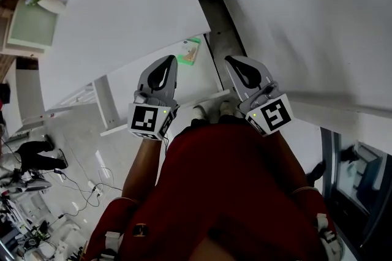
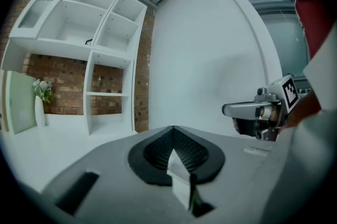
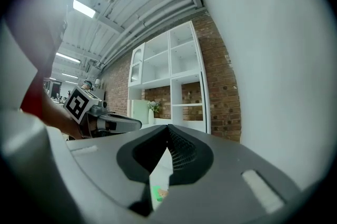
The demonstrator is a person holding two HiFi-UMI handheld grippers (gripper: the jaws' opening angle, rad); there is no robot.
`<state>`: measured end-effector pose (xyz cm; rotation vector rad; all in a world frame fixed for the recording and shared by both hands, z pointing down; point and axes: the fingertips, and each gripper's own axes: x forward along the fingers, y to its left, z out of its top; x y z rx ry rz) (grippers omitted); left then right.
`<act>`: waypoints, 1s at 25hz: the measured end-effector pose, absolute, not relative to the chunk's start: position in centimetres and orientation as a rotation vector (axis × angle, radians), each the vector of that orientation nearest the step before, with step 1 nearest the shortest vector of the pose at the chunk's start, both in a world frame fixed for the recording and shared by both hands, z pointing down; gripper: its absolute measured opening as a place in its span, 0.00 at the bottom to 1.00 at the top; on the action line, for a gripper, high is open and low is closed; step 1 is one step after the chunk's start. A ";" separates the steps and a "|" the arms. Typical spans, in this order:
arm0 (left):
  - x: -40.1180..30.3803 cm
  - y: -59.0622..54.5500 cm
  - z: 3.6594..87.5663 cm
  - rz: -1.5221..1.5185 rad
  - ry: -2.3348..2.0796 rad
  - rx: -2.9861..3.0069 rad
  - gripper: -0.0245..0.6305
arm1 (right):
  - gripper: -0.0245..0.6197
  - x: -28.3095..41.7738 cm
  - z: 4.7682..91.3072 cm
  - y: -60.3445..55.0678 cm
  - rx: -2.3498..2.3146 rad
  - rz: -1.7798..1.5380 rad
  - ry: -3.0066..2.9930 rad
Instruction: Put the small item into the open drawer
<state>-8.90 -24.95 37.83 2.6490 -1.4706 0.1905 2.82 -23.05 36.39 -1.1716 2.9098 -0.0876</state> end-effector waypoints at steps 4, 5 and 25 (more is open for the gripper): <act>-8.9 -24.1 36.2 0.141 -1.490 2.700 0.04 | 0.06 2.0 35.7 -22.4 -1.129 -0.091 2.890; -8.8 -23.8 35.8 0.132 -1.494 2.721 0.04 | 0.06 1.7 35.5 -22.2 -1.112 -0.091 2.885; -6.9 -22.6 34.2 0.076 -1.448 2.784 0.04 | 0.05 0.8 34.0 -21.9 -1.078 -0.035 2.854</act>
